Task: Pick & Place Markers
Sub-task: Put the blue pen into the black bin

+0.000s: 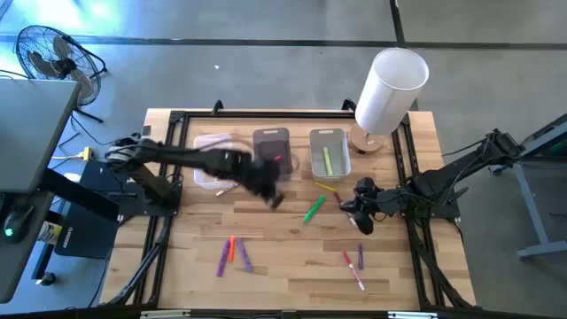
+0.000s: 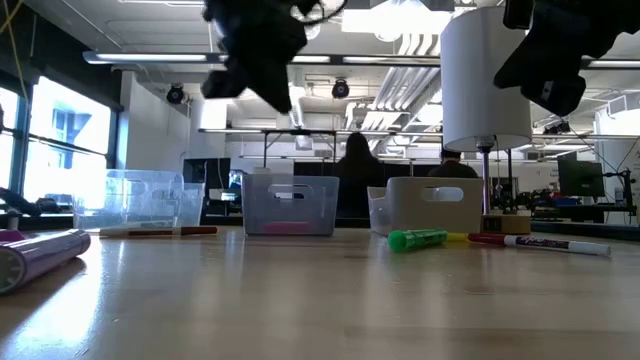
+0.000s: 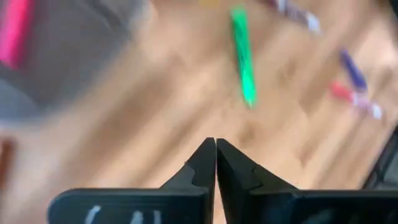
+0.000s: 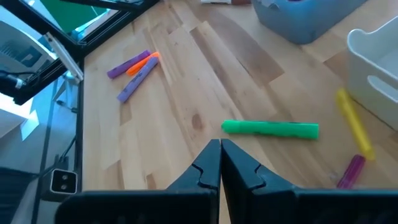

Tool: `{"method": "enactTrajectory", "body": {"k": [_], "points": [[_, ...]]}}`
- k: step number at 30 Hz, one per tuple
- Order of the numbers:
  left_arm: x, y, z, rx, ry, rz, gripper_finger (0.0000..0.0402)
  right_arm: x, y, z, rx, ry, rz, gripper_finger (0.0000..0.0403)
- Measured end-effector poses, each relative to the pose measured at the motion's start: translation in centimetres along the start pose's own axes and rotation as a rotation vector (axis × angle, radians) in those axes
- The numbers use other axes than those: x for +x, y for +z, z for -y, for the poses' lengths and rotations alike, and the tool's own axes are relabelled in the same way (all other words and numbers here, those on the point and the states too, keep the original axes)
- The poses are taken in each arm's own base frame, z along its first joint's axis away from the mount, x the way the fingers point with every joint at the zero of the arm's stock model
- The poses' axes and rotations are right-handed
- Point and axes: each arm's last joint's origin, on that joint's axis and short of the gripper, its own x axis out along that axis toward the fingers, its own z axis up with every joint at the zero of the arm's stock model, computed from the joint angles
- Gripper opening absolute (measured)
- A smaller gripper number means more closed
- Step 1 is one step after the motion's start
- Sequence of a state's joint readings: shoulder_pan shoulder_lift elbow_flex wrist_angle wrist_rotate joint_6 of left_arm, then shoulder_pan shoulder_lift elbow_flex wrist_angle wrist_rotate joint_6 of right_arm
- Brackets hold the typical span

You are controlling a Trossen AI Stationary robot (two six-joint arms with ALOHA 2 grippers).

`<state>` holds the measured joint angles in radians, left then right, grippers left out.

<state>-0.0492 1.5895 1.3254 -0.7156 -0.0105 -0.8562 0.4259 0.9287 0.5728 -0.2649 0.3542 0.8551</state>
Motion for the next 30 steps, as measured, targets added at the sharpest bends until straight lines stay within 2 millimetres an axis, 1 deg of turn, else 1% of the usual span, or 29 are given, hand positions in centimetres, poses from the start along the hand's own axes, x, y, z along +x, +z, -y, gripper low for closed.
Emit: {"method": "enactTrajectory", "body": {"k": [3, 7, 10, 14, 16, 19, 22, 24, 26, 30], "points": [[-0.5, -2.6, 2.3, 0.027, -0.041, -0.019, 0.0014, 0.0, 0.0, 0.0, 0.0, -0.004, 0.004, 0.0], [-0.6, -5.9, 3.9, 0.139, -0.01, -0.055, 0.0002, 0.0, 0.1, 0.0, -0.001, -0.015, 0.018, 0.0], [0.0, -7.8, 4.6, 0.195, 0.011, -0.097, 0.0004, 0.0, 0.1, 0.1, -0.024, -0.022, 0.025, 0.0], [1.2, -9.2, 5.5, 0.155, 0.018, -0.116, 0.0001, 0.0, 0.1, 0.1, -0.001, -0.037, 0.045, 0.0], [1.2, -10.0, 5.8, 0.186, 0.011, -0.127, 0.0002, 0.0, 0.3, 0.0, 0.038, -0.02, 0.043, 0.0], [0.8, -10.7, 6.4, 0.252, -0.021, -0.109, 0.0001, -0.1, 0.3, -0.5, 0.069, 0.008, 0.021, 0.0], [0.8, -11.1, 5.9, 0.329, 0.028, -0.08, 0.0001, -0.5, 0.7, -1.7, 0.081, -0.026, 0.046, 0.0], [-0.3, -11.2, 4.9, 0.363, 0.057, -0.072, 0.0001, -0.7, 0.9, -2.4, 0.082, -0.081, 0.04, 0.0], [-1.4, -11.2, 4.1, 0.386, 0.05, -0.067, 0.0001, -0.6, 1.2, -3.1, 0.094, -0.143, 0.006, 0.0], [-2.2, -12.0, 1.5, 0.432, 0.058, -0.094, 0.0, 0.0, 1.8, -4.6, 0.156, -0.285, -0.112, 0.0]]}}
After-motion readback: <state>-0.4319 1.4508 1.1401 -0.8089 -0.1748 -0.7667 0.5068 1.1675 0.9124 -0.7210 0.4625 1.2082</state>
